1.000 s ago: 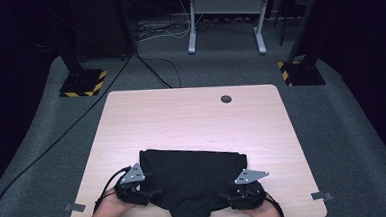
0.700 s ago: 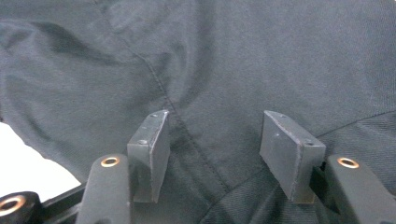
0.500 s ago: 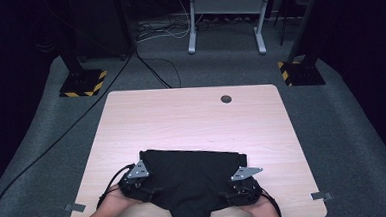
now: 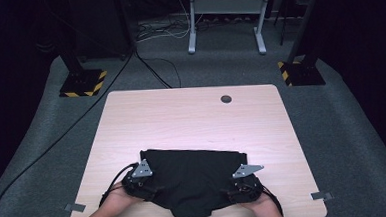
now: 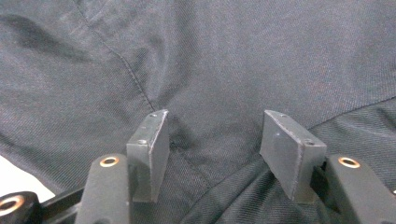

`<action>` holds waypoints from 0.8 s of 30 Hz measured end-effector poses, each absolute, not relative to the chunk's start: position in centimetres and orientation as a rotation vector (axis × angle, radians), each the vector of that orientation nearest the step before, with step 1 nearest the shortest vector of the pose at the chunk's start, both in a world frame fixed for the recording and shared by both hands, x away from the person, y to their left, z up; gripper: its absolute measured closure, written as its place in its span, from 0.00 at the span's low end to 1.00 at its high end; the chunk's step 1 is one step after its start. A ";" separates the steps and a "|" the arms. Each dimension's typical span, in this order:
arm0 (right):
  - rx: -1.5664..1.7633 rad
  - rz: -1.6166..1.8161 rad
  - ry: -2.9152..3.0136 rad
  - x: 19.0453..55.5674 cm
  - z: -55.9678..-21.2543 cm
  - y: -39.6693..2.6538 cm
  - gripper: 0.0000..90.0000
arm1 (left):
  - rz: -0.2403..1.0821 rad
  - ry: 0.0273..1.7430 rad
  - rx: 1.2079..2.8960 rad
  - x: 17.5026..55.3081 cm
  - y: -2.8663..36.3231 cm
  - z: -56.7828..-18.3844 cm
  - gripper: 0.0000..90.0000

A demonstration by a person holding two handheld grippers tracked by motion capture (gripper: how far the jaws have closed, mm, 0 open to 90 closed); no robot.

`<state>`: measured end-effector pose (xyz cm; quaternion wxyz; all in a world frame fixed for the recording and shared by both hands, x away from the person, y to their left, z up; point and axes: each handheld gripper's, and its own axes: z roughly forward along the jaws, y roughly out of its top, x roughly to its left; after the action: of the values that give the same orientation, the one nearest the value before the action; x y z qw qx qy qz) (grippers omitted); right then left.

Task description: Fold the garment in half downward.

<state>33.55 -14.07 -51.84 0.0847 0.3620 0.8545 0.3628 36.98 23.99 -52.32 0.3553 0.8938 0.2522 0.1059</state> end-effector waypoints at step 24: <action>1.123 1.002 2.541 35.1 -51.4 -17.4 0.47 | 0.286 0.676 2.302 38.1 19.9 -52.3 0.29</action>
<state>35.13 -17.38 -51.43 0.0938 0.3786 0.8566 0.3378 38.09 19.88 -52.28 0.3547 0.8908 0.2617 0.1105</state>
